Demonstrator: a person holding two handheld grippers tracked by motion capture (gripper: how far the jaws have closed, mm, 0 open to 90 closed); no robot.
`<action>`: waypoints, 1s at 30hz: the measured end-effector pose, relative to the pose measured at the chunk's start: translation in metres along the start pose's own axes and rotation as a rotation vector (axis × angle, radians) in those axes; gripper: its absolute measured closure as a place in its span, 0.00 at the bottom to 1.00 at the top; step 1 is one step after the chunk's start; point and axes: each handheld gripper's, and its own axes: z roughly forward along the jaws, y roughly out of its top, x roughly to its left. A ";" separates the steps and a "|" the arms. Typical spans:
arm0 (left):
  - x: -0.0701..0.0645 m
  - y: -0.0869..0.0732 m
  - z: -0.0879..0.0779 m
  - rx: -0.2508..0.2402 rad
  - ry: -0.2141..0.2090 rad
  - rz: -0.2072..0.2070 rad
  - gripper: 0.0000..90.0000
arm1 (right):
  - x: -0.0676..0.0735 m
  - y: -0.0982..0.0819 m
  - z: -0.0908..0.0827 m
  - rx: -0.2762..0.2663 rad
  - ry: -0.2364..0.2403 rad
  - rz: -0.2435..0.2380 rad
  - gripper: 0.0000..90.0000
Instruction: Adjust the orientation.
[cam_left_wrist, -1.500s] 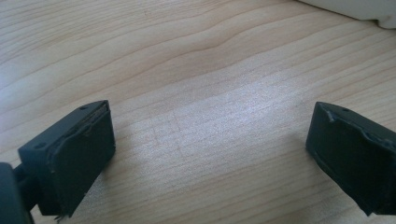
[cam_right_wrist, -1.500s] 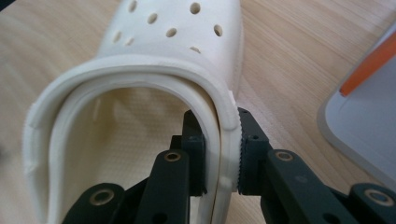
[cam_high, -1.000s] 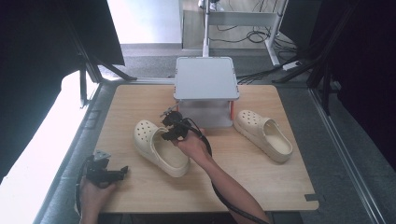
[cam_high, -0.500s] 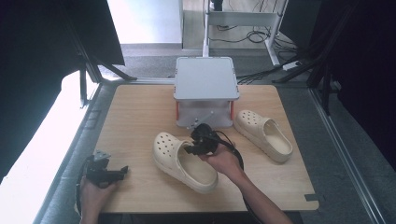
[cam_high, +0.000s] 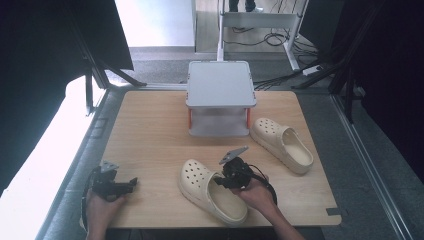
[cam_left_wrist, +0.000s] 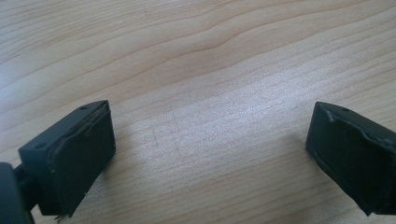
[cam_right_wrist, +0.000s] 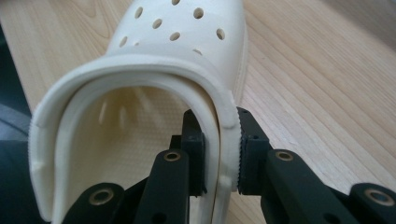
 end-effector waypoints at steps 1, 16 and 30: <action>0.000 0.000 0.000 0.000 0.000 0.000 0.01 | 0.000 0.000 0.000 0.000 0.000 0.000 0.86; -0.001 0.000 0.000 0.003 0.003 0.003 0.01 | -0.013 -0.006 -0.024 -0.057 0.044 -0.063 0.40; -0.001 0.000 0.000 0.003 0.003 0.003 0.01 | -0.050 -0.024 -0.065 -0.094 -0.079 0.073 0.20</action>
